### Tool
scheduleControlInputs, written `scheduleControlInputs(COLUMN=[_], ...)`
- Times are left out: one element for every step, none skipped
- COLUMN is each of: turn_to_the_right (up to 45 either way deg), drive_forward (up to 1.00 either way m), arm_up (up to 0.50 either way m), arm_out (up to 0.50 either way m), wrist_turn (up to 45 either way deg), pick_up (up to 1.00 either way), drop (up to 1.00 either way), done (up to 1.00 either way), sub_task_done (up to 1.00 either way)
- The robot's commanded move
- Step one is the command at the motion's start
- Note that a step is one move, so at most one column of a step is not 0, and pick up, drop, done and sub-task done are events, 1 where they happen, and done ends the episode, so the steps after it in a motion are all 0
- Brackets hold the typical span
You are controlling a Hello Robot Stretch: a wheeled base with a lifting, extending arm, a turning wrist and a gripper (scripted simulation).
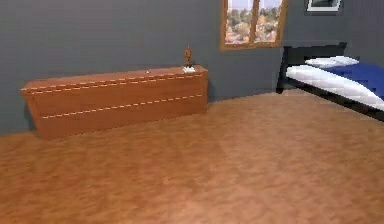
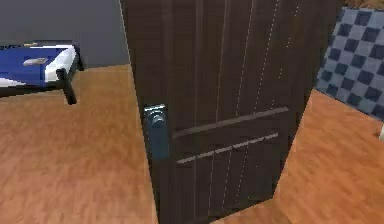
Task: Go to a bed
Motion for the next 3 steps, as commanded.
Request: scheduleControlInputs(turn_to_the_right=[21.0, 0.0, 45.0], drive_forward=[0.0, 0.7, 0.0], arm_up=[0.0, 0.0, 0.0], arm_out=[0.0, 0.0, 0.0], wrist_turn=[0.0, 0.0, 0.0], pick_up=[0.0, 0.0, 0.0], drop=[0.0, 0.0, 0.0], done=[0.0, 0.0, 0.0], sub_task_done=[0.0, 0.0, 0.0])
